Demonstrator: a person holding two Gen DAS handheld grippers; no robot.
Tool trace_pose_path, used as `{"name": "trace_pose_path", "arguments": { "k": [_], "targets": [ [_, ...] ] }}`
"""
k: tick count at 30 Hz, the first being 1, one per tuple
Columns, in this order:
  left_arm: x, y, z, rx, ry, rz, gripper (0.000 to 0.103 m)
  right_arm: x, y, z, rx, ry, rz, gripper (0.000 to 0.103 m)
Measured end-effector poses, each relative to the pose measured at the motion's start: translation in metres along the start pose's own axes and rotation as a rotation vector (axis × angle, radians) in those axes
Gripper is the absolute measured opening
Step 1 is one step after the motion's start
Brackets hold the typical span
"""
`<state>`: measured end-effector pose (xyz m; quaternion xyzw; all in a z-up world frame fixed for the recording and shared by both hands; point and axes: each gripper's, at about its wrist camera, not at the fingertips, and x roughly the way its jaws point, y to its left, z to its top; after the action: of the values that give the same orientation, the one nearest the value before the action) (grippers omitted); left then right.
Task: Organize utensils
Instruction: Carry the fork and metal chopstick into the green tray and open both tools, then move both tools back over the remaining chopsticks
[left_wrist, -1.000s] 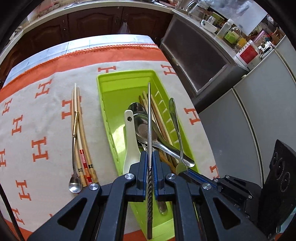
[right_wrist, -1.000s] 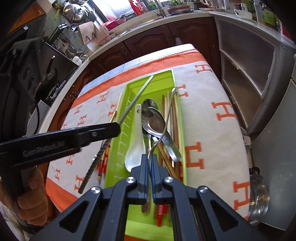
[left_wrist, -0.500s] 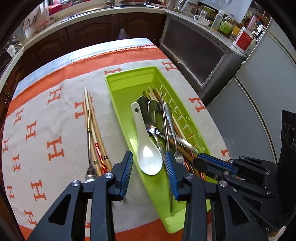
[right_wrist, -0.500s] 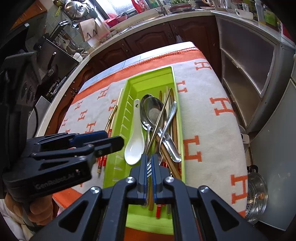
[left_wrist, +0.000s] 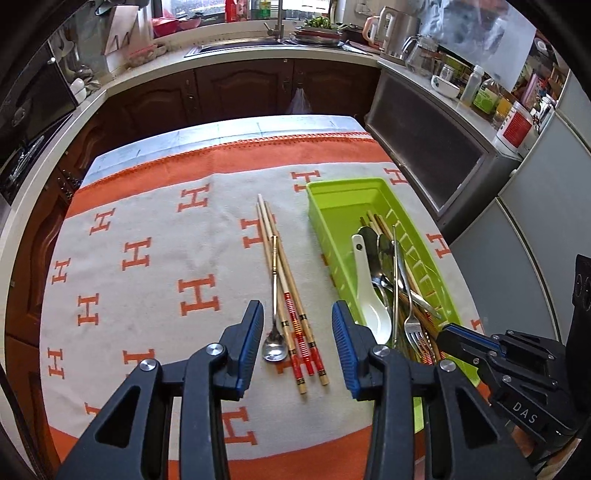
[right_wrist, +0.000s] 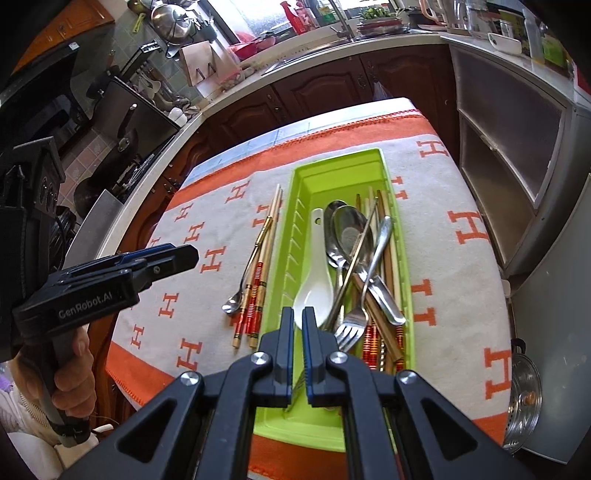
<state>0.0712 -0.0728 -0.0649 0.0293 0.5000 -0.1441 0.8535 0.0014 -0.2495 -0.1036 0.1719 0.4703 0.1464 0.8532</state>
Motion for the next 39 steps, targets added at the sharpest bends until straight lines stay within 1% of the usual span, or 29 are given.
{"name": "trace_pose_path", "arguments": {
  "k": [8,15,20,26,32,39],
  "targets": [
    [-0.015,0.037,-0.003,-0.053,-0.05,0.06,0.037,0.008,0.023,0.003,-0.028,0.018,0.036,0.004],
    [-0.014,0.066,-0.007,-0.085,-0.071,0.1,0.037,0.027,0.042,0.01,-0.035,0.059,0.05,0.004],
    [-0.005,0.086,-0.012,-0.105,-0.061,0.118,0.039,0.049,0.053,0.014,-0.03,0.105,0.027,0.004],
    [0.008,0.105,-0.021,-0.105,-0.054,0.139,0.041,0.075,0.061,0.022,-0.009,0.149,0.0,0.004],
    [0.017,0.124,-0.028,-0.121,-0.045,0.133,0.041,0.105,0.071,0.031,0.017,0.193,-0.009,0.004],
    [0.024,0.146,-0.034,-0.151,-0.036,0.123,0.041,0.14,0.081,0.036,0.019,0.226,-0.076,0.004]
  ]
}}
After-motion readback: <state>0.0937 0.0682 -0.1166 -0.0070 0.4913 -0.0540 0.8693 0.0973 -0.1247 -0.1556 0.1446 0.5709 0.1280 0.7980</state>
